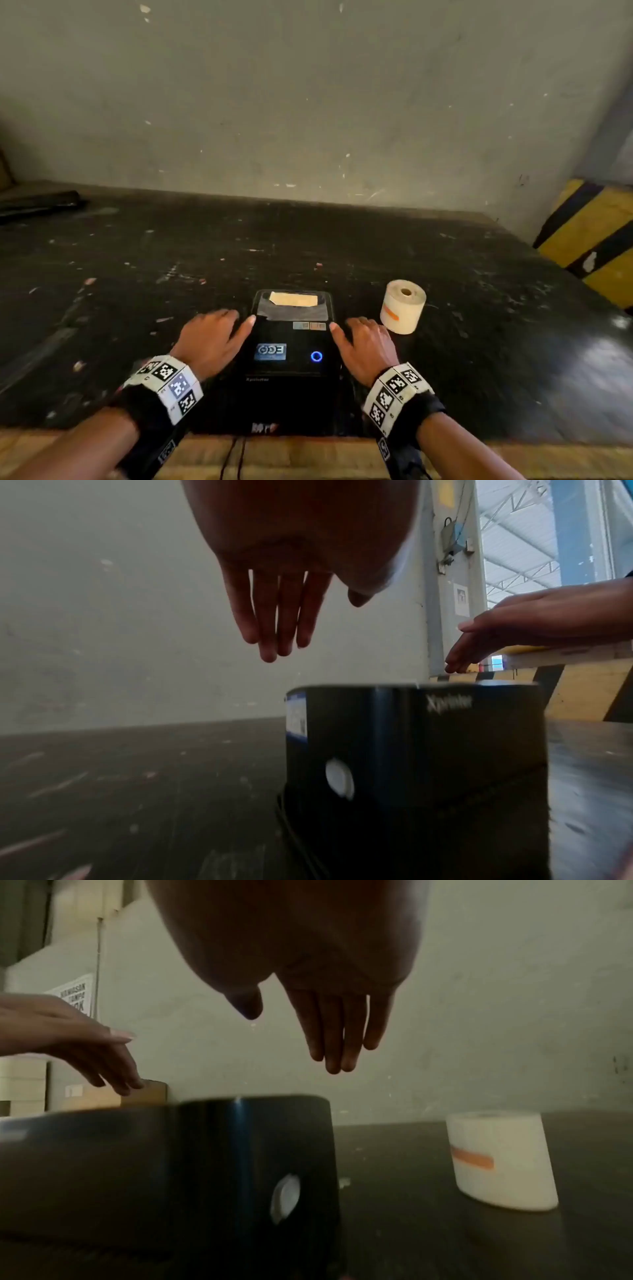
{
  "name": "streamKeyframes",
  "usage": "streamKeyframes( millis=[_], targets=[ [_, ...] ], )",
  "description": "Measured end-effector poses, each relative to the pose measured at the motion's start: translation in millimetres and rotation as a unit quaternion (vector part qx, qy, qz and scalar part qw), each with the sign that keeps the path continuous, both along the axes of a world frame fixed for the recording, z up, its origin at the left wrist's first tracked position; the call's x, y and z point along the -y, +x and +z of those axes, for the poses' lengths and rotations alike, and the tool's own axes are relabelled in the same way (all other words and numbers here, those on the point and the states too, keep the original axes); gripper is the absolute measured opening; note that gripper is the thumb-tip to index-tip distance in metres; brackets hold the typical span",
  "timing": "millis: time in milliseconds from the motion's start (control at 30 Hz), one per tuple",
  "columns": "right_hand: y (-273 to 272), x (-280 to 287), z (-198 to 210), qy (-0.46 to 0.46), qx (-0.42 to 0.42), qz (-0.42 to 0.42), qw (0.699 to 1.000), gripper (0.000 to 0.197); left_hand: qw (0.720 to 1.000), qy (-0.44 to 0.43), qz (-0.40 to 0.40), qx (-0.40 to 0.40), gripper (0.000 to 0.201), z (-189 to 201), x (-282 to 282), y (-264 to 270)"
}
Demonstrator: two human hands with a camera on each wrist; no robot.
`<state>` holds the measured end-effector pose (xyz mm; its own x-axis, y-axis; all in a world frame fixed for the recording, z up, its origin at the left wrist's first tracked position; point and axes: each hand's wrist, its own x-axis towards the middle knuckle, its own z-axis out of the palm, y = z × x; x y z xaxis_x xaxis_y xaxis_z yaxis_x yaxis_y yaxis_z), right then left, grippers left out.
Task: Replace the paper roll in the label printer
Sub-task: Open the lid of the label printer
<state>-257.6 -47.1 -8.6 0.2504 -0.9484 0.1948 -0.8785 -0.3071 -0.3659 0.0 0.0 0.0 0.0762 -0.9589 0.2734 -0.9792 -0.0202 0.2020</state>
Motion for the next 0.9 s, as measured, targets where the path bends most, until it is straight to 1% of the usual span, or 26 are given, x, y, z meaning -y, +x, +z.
streamKeyframes(
  millis=[100, 167, 267, 333, 367, 400, 467, 500, 633, 700, 800, 900],
  targets=[
    [2.1, -9.9, -27.0, 0.039, 0.015, -0.01, 0.999, 0.056, 0.998, 0.044, 0.016, -0.03, 0.04, -24.3, -8.0, -1.4],
    [2.0, -19.3, -42.7, 0.067, 0.039, -0.016, 0.997, 0.061, 0.994, 0.07, 0.037, -0.082, 0.044, -38.1, -15.3, -5.1],
    [4.6, -29.4, -59.5, 0.116, 0.109, -0.017, 0.987, 0.07, 0.972, 0.122, 0.054, -0.196, 0.065, -62.3, -22.6, -5.7],
    [6.6, -33.2, -69.8, 0.13, 0.167, -0.016, 0.977, 0.079, 0.956, 0.119, 0.051, -0.265, 0.079, -75.1, -26.2, -8.9],
    [7.9, -33.5, -76.4, 0.134, 0.187, -0.018, 0.973, 0.082, 0.948, 0.106, 0.05, -0.296, 0.078, -79.1, -27.6, -11.9],
    [9.3, -33.5, -79.8, 0.133, 0.197, -0.019, 0.971, 0.084, 0.944, 0.085, 0.048, -0.315, 0.07, -81.7, -27.8, -14.5],
    [10.2, -33.7, -85.1, 0.13, 0.207, -0.027, 0.969, 0.085, 0.941, 0.055, 0.05, -0.331, 0.052, -82.0, -29.8, -20.0],
    [10.8, -33.7, -86.5, 0.127, 0.21, -0.03, 0.969, 0.085, 0.94, 0.046, 0.053, -0.334, 0.05, -81.7, -30.8, -22.2],
    [11.6, -35.2, -91.3, 0.127, 0.226, -0.05, 0.965, 0.087, 0.938, 0.043, 0.074, -0.337, 0.048, -86.4, -32.8, -26.1],
    [12.5, -36.6, -91.5, 0.115, 0.216, -0.06, 0.968, 0.088, 0.935, 0.045, 0.089, -0.341, 0.049, -88.1, -31.5, -25.8],
    [14.0, -39.7, -85.5, 0.112, 0.201, -0.071, 0.971, 0.086, 0.934, 0.047, 0.099, -0.339, 0.049, -88.8, -30.3, -26.0],
    [13.6, -41.5, -80.1, 0.122, 0.216, -0.063, 0.967, 0.082, 0.93, 0.043, 0.098, -0.353, 0.049, -85.5, -30.6, -28.6]
  ],
)
